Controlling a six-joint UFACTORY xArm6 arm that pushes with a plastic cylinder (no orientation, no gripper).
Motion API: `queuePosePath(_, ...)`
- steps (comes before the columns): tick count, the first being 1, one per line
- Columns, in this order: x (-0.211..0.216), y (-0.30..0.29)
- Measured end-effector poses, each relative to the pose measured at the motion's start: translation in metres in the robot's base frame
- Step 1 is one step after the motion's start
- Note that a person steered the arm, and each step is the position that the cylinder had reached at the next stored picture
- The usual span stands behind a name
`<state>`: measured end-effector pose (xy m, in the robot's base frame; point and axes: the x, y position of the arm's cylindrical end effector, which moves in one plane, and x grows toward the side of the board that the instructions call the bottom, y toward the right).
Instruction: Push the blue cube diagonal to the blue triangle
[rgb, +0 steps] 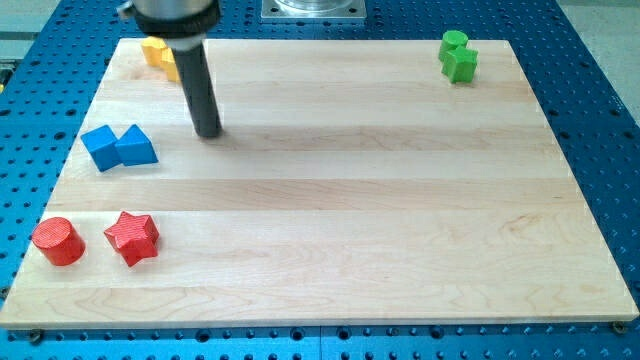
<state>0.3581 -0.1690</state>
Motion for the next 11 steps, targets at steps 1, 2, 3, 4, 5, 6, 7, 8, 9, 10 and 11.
queuePosePath(1, 0.002, -0.112)
queuePosePath(2, 0.035, -0.136)
queuePosePath(3, 0.070, -0.102)
queuePosePath(4, 0.067, -0.050)
queuePosePath(5, 0.063, 0.004)
queuePosePath(6, 0.035, -0.003)
queuePosePath(7, 0.054, 0.051)
queuePosePath(8, 0.112, 0.094)
queuePosePath(9, 0.135, 0.099)
queuePosePath(10, 0.109, 0.105)
queuePosePath(11, 0.111, 0.161)
